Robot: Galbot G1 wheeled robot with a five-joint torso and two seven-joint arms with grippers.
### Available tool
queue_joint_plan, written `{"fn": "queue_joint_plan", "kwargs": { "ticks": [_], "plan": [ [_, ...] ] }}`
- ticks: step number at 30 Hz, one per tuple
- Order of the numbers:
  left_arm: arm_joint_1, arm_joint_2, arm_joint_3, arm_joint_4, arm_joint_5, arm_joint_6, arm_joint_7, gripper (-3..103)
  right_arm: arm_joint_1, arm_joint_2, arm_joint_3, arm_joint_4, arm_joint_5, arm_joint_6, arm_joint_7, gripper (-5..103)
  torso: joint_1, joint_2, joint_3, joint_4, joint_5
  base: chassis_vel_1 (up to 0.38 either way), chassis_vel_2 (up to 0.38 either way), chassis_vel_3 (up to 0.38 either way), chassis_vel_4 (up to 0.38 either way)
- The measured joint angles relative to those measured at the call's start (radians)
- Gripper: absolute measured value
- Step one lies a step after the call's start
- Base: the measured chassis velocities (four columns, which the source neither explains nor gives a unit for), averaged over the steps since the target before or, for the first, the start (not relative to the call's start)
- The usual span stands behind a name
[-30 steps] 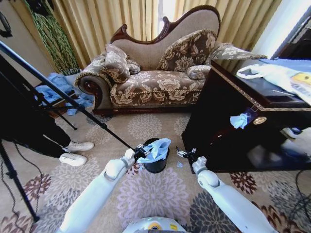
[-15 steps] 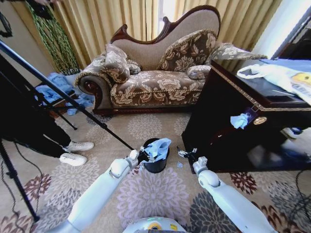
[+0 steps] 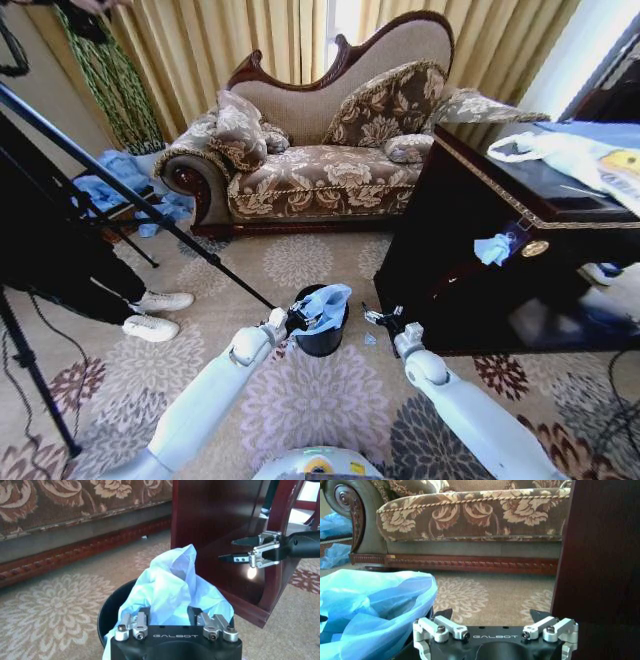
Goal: Place a garbage bag over the trash bin.
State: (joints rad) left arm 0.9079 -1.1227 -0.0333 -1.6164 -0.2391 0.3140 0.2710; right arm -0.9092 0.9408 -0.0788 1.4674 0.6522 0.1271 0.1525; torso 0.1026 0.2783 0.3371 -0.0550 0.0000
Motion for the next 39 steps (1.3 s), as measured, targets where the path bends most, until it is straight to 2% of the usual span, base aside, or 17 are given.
{"fn": "queue_joint_plan", "kwargs": {
  "ticks": [2, 4, 5, 6, 8, 10, 11, 14, 15, 17, 22, 29, 39],
  "plan": [
    [0.003, -0.002, -0.001, 0.001, -0.002, -0.003, 0.000, 43, -0.001, 0.000, -0.001, 0.000, -0.003, 0.000, 0.001, 100, 0.000, 0.000, 0.000, 0.0001, 0.0000, 0.000, 0.000, 0.000, 0.000],
    [0.004, -0.002, -0.002, 0.001, -0.003, -0.004, 0.000, 43, -0.001, 0.000, -0.001, 0.000, -0.005, 0.001, 0.001, 100, 0.000, 0.000, 0.000, 0.0001, 0.0000, 0.000, 0.000, 0.000, 0.000],
    [0.006, -0.003, -0.003, 0.001, -0.004, -0.005, -0.001, 34, -0.003, -0.001, -0.002, -0.001, -0.008, 0.001, 0.001, 100, 0.000, 0.000, 0.000, 0.0000, 0.0000, 0.000, 0.000, 0.000, 0.000],
    [0.010, -0.004, -0.006, -0.002, -0.007, -0.005, -0.004, 30, -0.004, -0.001, -0.002, -0.001, -0.010, 0.001, 0.001, 100, 0.000, 0.000, 0.000, 0.0000, 0.0000, 0.000, 0.000, 0.000, 0.000],
    [0.013, -0.003, -0.009, -0.007, -0.010, -0.005, -0.007, 30, -0.005, 0.000, -0.002, -0.001, -0.011, 0.001, 0.002, 100, 0.000, 0.000, 0.000, 0.0000, 0.0000, 0.000, 0.000, 0.000, 0.000],
    [0.023, 0.002, -0.020, -0.020, -0.015, -0.005, -0.013, 22, -0.007, 0.002, -0.002, -0.001, -0.013, 0.001, 0.004, 100, 0.000, 0.000, 0.000, 0.0000, 0.0000, 0.000, 0.000, 0.000, 0.000],
    [0.023, 0.002, -0.020, -0.020, -0.015, -0.005, -0.013, 22, -0.007, 0.002, -0.002, -0.001, -0.013, 0.001, 0.004, 100, 0.000, 0.000, 0.000, 0.0000, 0.0000, 0.000, 0.000, 0.000, 0.000],
    [0.045, 0.013, -0.048, -0.049, -0.033, -0.005, -0.041, 10, -0.008, 0.000, -0.002, 0.000, -0.014, 0.001, 0.005, 100, 0.000, 0.000, 0.000, 0.0000, 0.0000, 0.000, 0.000, 0.000, 0.000],
    [0.045, 0.013, -0.048, -0.049, -0.033, -0.005, -0.041, 10, -0.008, 0.000, -0.002, 0.000, -0.014, 0.001, 0.005, 100, 0.000, 0.000, 0.000, 0.0000, 0.0000, 0.000, 0.000, 0.000, 0.000],
    [0.057, 0.019, -0.076, -0.067, -0.052, -0.004, -0.074, 3, -0.010, -0.004, -0.002, 0.005, -0.014, 0.001, 0.006, 100, 0.000, 0.000, 0.000, 0.0001, 0.0000, 0.000, 0.000, 0.000, 0.000],
    [0.063, 0.028, -0.121, -0.072, -0.099, -0.003, -0.131, 0, -0.023, -0.015, 0.001, 0.016, -0.014, 0.001, 0.006, 100, 0.000, 0.000, 0.000, 0.0001, -0.0003, 0.000, 0.000, 0.000, 0.000],
    [0.064, 0.021, -0.224, -0.022, -0.184, -0.002, -0.215, 0, -0.057, -0.028, 0.013, 0.037, -0.021, 0.000, 0.005, 100, 0.000, 0.000, 0.000, 0.0000, -0.0001, 0.000, 0.000, 0.000, 0.000],
    [0.057, 0.000, -0.246, 0.066, -0.224, -0.011, -0.235, 0, -0.086, -0.038, 0.023, 0.068, -0.025, 0.000, 0.005, 100, 0.000, 0.000, 0.000, 0.0001, 0.0001, 0.000, 0.000, 0.000, 0.000]
  ]
}}
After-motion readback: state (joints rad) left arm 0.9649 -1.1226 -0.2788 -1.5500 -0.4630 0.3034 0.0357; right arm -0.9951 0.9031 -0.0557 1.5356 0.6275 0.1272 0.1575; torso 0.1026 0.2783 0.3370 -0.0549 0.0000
